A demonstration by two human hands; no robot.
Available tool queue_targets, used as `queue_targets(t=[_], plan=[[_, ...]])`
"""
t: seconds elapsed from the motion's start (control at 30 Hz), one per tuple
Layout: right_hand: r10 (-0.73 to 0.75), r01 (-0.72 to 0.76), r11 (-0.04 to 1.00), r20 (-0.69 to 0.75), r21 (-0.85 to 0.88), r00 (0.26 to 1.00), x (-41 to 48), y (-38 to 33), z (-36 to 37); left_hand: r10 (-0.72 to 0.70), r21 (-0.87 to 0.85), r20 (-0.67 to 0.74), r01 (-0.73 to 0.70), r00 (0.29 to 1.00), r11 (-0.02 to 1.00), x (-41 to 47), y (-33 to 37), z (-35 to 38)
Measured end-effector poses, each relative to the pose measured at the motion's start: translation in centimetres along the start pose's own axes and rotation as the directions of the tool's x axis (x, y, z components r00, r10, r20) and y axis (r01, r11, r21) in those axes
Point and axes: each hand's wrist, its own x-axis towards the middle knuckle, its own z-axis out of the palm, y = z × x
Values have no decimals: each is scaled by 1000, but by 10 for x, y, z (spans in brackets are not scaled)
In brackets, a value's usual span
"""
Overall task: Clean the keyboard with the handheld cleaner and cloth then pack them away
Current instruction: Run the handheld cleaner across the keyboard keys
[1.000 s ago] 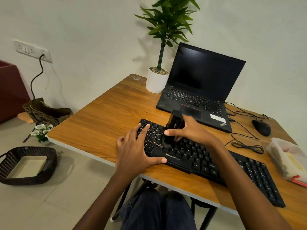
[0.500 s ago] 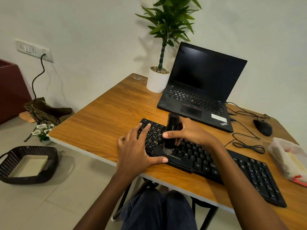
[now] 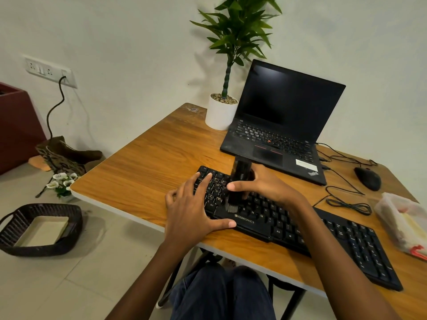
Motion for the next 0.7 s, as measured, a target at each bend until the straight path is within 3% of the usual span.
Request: queue_targets(t=[0.2,0.33,0.53,0.7], plan=[[-33,32,999,-102,-19,994,-5,10,-6,-6,0,1,6,1000,1000,1,0,0],[11,-7,996,-41,87,999,-4,13,-10,-7,9,6,7,1000,1000,0,0,-1],[-31,11,998,-305,-69,952,17,27,-12,-7,-4,-9,7,1000,1000,1,-1,1],[1,2,997,-39,83,999,11,28,-17,-7,-21,-7,7,1000,1000,1,-1,1]])
